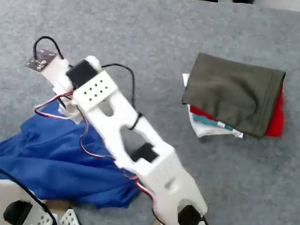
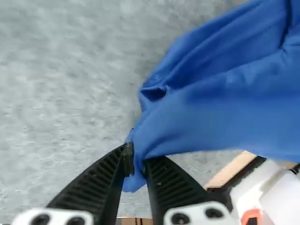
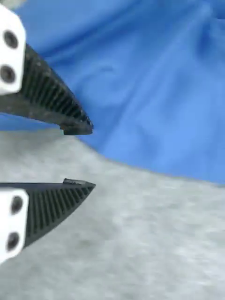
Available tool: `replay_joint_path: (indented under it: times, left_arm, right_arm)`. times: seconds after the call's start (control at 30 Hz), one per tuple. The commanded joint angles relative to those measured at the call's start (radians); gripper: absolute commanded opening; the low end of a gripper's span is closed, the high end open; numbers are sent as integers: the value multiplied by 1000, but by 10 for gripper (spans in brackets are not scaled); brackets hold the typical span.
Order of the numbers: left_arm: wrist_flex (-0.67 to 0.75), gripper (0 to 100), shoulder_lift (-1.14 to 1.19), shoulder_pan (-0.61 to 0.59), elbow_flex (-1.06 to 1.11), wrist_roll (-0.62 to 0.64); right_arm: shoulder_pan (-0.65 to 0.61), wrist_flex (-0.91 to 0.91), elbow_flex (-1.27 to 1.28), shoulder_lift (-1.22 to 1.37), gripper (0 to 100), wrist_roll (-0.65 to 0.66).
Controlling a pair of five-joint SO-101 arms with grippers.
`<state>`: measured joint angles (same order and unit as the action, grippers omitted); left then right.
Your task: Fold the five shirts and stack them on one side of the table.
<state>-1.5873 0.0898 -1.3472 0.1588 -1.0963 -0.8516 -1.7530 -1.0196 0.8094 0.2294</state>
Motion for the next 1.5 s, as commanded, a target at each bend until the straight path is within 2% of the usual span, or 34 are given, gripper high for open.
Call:
replay_joint_path:
  times: [0.0, 0.13, 0.23, 0.33, 0.5, 0.73, 0.87, 1.0, 1.13, 1.47]
  left_arm:
    - [0, 29, -12, 10, 36, 3]
    - [0, 29, -12, 12, 67, 3]
    - [0, 29, -12, 12, 67, 3]
    - [0, 29, -14, 7, 64, 3]
    - [0, 29, -14, 5, 65, 9]
    - [0, 29, -12, 5, 65, 11]
    - [0, 29, -12, 4, 65, 11]
    - [0, 29, -12, 4, 65, 11]
    - [-2, 29, -12, 4, 65, 11]
    - [2, 29, -9, 16, 65, 5]
  right_arm:
    - [-8, 61, -317, 171, 163, -3]
    - [-12, 153, -527, 361, 163, 0]
    - [-23, 210, -585, 447, 163, 2]
    - [-28, 275, -555, 486, 173, 2]
    - [-46, 331, -470, 489, 260, 2]
    - [-51, 446, -331, 487, 193, 2]
    - [-49, 446, -331, 490, 130, 2]
    - [-46, 443, -334, 490, 10, 2]
    - [-32, 425, -357, 475, 13, -2]
    - [41, 227, -552, 383, 13, -8]
